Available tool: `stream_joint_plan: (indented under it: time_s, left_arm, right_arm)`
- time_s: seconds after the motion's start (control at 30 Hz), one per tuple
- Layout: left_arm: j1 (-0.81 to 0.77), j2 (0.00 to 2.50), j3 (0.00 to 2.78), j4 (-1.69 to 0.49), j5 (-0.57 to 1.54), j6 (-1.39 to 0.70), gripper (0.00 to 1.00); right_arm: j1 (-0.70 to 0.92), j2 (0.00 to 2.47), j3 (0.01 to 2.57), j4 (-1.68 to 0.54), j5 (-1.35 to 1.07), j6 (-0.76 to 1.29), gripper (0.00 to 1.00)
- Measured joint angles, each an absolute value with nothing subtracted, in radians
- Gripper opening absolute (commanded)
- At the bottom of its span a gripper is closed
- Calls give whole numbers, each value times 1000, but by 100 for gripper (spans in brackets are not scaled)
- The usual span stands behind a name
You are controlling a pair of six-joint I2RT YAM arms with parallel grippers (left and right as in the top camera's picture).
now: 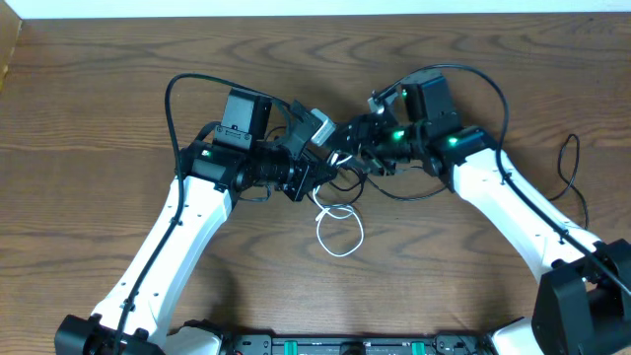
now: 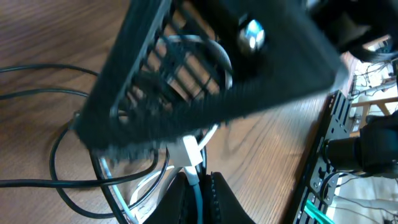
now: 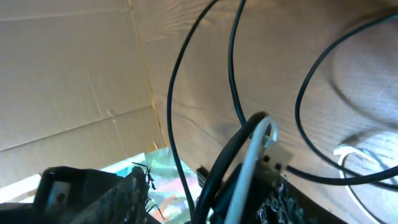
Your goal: Untangle cables
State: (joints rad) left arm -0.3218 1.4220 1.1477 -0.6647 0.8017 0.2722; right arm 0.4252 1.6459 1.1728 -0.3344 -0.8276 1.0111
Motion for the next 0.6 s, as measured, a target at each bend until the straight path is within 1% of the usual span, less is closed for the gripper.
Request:
stream_joint_plan:
  time_s: [0.13, 0.23, 0.33, 0.37, 0.4, 0.43, 0.53, 0.6]
  left_arm:
    - [-322, 1422, 1148, -665, 803, 292, 8]
    - [-322, 1422, 1148, -665, 803, 295, 8]
    - [-322, 1422, 1148, -665, 803, 297, 8]
    - [-322, 1422, 1148, -665, 803, 297, 8]
    - [-322, 1422, 1148, -665, 803, 297, 8]
    - [-322, 1422, 1148, -665, 803, 297, 8]
    - [-322, 1422, 1145, -665, 804, 302, 8]
    - [-322, 1422, 1142, -665, 804, 318, 8]
  right_arm:
    - [430, 1646, 1173, -341, -830, 1011, 52]
    - [430, 1646, 1173, -341, -816, 1011, 55]
    - [421, 1646, 1173, -341, -798, 1028, 61]
    - [415, 1646, 1173, -341, -791, 1037, 66]
    - [408, 1646, 1173, -341, -787, 1047, 75]
    - [401, 1646, 1173, -340, -782, 1056, 80]
    - [391, 1646, 1173, -339, -770, 1073, 83]
    - [390, 1646, 1173, -339, -762, 1089, 83]
